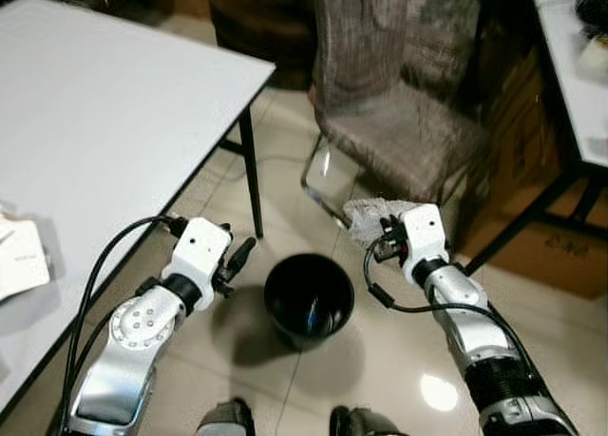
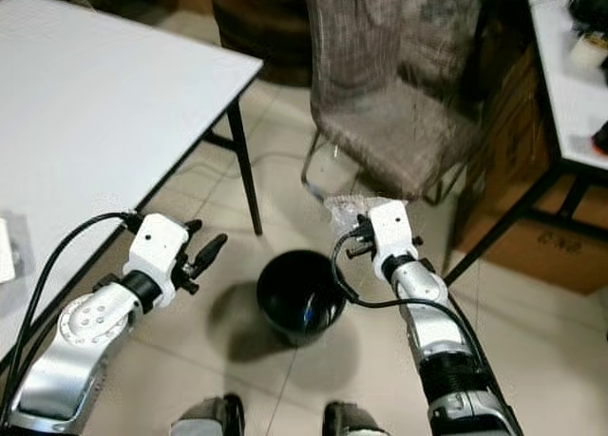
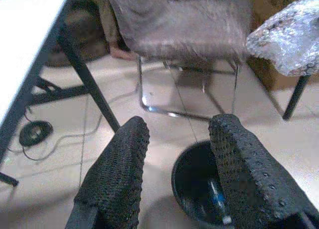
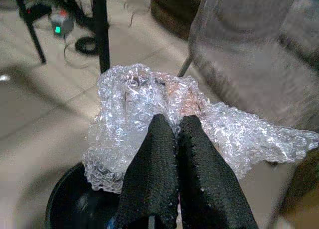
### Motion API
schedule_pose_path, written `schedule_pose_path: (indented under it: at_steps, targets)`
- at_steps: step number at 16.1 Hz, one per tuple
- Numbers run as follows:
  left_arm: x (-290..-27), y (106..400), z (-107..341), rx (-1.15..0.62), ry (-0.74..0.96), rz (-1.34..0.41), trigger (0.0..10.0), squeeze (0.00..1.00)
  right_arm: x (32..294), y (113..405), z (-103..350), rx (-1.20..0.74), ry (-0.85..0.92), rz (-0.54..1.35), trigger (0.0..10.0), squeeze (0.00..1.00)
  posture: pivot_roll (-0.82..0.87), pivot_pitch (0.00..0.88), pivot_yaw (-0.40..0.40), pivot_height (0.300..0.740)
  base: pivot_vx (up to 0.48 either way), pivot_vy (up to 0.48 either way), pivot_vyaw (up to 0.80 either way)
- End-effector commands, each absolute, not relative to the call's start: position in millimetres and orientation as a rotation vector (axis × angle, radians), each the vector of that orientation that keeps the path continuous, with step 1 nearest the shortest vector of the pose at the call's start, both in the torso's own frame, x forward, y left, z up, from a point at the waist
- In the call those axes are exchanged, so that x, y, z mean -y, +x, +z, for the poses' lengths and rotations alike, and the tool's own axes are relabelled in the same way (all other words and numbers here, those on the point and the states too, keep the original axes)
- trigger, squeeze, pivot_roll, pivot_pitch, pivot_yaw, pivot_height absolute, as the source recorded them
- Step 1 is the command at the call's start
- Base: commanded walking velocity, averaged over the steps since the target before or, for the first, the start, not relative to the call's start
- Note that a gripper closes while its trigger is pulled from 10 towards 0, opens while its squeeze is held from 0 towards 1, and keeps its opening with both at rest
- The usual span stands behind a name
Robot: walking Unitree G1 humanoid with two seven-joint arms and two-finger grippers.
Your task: Picking trash to rubbish bin
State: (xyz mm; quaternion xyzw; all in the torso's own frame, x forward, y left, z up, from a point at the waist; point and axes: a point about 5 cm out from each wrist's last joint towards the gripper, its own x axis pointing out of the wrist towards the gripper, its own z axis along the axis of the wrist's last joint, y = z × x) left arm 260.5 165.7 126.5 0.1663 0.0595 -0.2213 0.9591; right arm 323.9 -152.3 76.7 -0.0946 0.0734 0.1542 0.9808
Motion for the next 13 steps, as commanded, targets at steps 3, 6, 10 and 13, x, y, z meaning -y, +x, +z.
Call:
schedule_pose_path:
  at_steps: [3,6,10,13]
  targets:
    - [-164.4,258.5,133.4,-0.134,0.342,-0.492,10.0,0.0,153.7,327.3,73.4,-0.185,-0.179,0.312,10.0,0.0,0.02,0.424,-0.025,0.74,0.0,0.0,0.0]
    - [-162.9,252.9,133.8,-0.138,0.325,-0.496,10.0,0.0,152.4,327.9,75.0,-0.174,-0.176,0.33,10.0,0.0,0.02,0.486,-0.018,0.74,0.0,0.0,0.0]
    - [-157.5,234.7,129.7,-0.161,0.335,-0.524,10.0,0.0,148.1,321.2,69.8,-0.179,-0.173,0.364,10.0,0.0,0.01,0.53,-0.031,0.74,0.0,0.0,0.0]
    - [-156.4,227.5,130.9,-0.168,0.323,-0.519,10.0,0.0,143.8,319.5,68.9,-0.172,-0.164,0.375,10.0,0.0,0.02,0.526,-0.03,0.74,0.0,0.0,0.0]
